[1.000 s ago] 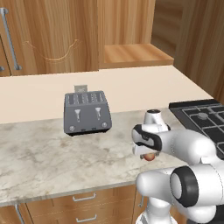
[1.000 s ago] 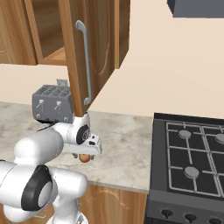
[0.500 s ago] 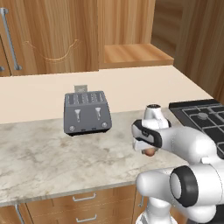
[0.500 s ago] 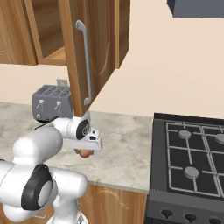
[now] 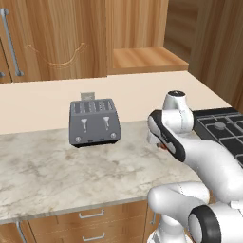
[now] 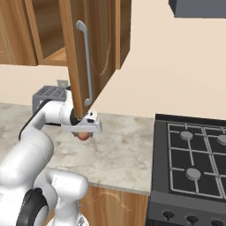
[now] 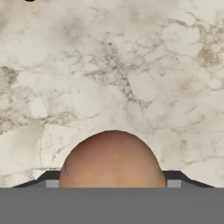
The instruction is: Pick the peach from the counter and place it in the cabinet. Then close the cabinet.
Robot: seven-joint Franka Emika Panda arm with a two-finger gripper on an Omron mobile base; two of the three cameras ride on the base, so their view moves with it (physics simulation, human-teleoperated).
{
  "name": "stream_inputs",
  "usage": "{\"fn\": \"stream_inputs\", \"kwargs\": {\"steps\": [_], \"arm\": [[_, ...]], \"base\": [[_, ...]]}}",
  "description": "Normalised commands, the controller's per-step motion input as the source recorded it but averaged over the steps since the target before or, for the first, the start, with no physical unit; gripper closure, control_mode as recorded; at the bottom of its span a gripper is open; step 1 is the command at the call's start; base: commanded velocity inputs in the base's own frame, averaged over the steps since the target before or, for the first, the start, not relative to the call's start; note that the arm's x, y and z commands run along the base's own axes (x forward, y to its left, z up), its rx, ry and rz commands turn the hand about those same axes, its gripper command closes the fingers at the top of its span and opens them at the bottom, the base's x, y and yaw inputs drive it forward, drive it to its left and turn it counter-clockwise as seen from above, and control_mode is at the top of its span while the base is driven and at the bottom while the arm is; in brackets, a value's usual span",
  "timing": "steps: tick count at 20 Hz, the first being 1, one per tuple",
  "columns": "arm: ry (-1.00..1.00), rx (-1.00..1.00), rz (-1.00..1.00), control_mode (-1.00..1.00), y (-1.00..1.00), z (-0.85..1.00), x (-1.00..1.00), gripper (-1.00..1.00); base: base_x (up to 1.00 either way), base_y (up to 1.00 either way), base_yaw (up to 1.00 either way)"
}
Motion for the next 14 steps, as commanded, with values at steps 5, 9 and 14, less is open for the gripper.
{"fn": "stream_inputs", "kwargs": {"steps": [5, 9, 14], "arm": [[-0.34, 0.00, 0.00, -1.00, 0.21, 1.00, 0.23, 1.00], [-0.28, 0.00, -0.01, -1.00, 0.07, 1.00, 0.17, 1.00], [-0.43, -0.06, -0.01, -1.00, 0.01, 1.00, 0.09, 1.00]], "base": [[0.00, 0.00, 0.00], [0.00, 0.00, 0.00], [0.00, 0.00, 0.00]]}}
